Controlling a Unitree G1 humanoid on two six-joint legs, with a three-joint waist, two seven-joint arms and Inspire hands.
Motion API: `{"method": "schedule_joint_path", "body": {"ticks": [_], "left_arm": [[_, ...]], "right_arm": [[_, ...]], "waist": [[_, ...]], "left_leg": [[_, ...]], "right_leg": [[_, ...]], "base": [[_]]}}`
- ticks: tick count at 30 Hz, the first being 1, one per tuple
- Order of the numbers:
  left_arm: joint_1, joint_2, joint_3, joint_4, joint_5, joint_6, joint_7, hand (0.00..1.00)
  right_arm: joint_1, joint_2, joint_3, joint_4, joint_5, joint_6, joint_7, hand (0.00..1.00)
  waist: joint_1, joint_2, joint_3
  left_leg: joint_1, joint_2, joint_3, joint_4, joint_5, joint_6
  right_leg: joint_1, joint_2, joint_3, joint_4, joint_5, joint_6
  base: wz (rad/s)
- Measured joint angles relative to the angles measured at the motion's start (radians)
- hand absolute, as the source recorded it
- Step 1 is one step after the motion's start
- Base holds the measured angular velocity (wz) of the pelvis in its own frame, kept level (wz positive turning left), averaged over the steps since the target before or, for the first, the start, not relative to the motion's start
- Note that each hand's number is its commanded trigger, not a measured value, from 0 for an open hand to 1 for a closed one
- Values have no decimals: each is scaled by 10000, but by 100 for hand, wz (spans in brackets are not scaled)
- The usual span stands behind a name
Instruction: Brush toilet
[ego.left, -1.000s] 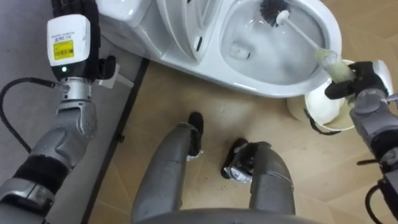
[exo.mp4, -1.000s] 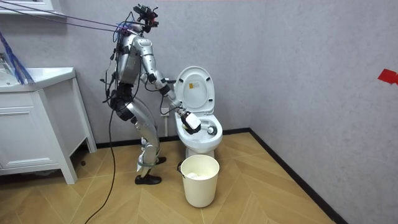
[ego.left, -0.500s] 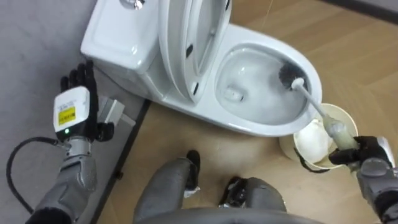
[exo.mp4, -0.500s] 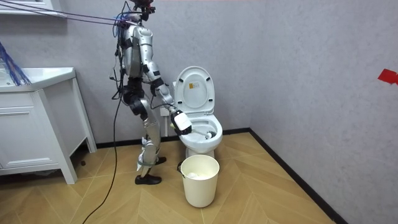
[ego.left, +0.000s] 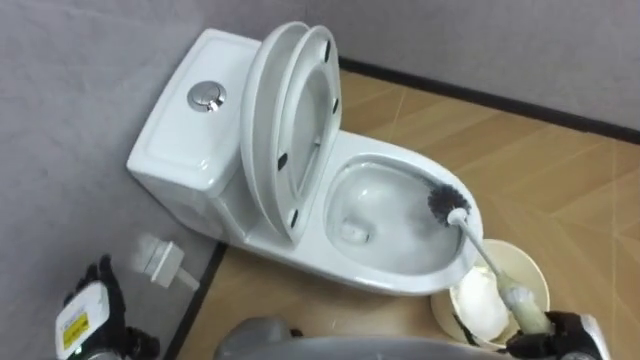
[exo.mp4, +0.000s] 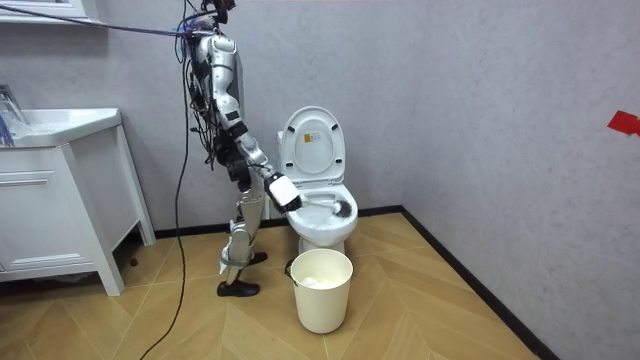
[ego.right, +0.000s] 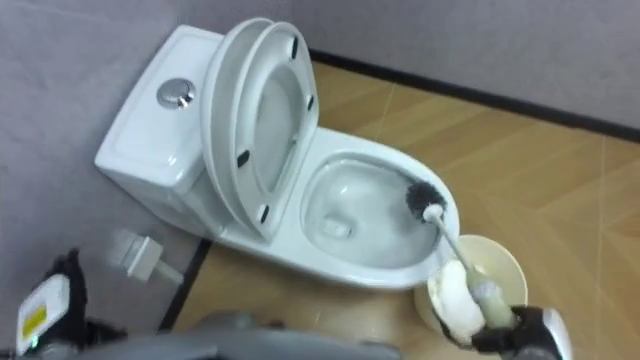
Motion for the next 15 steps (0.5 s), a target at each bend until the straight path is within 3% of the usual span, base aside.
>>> {"method": "schedule_joint_path", "body": {"ticks": [4, 8, 10, 13, 15], "left_arm": [[-78, -314, 408, 996, -1116, -62, -460, 0], [-167, -445, 995, 1592, -1955, -74, -640, 0], [-187, -556, 1383, 1831, -2398, -65, -745, 0], [-309, -574, 1539, 1884, -2582, -63, -947, 0], [-591, -575, 1538, 1902, -2684, -63, -1105, 0]], "right_arm": [[38, 81, -911, -1125, -492, -508, -1067, 100], [29, 184, -1615, -1715, -653, -770, -2136, 100], [38, 482, -1970, -1842, -612, -1112, -2750, 100], [91, 702, -2092, -1843, -510, -1140, -3186, 100], [87, 763, -2099, -1813, -430, -1140, -3305, 100]], "waist": [[-13, -3, 6], [-8, -75, 39], [-69, -101, 77], [-107, -79, 91], [-279, -39, 100]], "left_leg": [[393, 21, 340, -273, -39, -64], [588, 62, 565, -454, -67, -105], [767, 123, 678, -563, -100, -155], [829, 170, 868, -576, -155, -208], [820, 179, 876, -580, -162, -209]], "right_leg": [[160, 61, 335, -130, 11, -20], [235, 124, 602, -318, 39, -40], [385, 204, 863, -542, 114, -77], [416, 323, 1298, -696, 169, -131], [438, 366, 1325, -789, 212, -141]], "base": [[-23], [-19], [-26], [-22], [-7]]}}
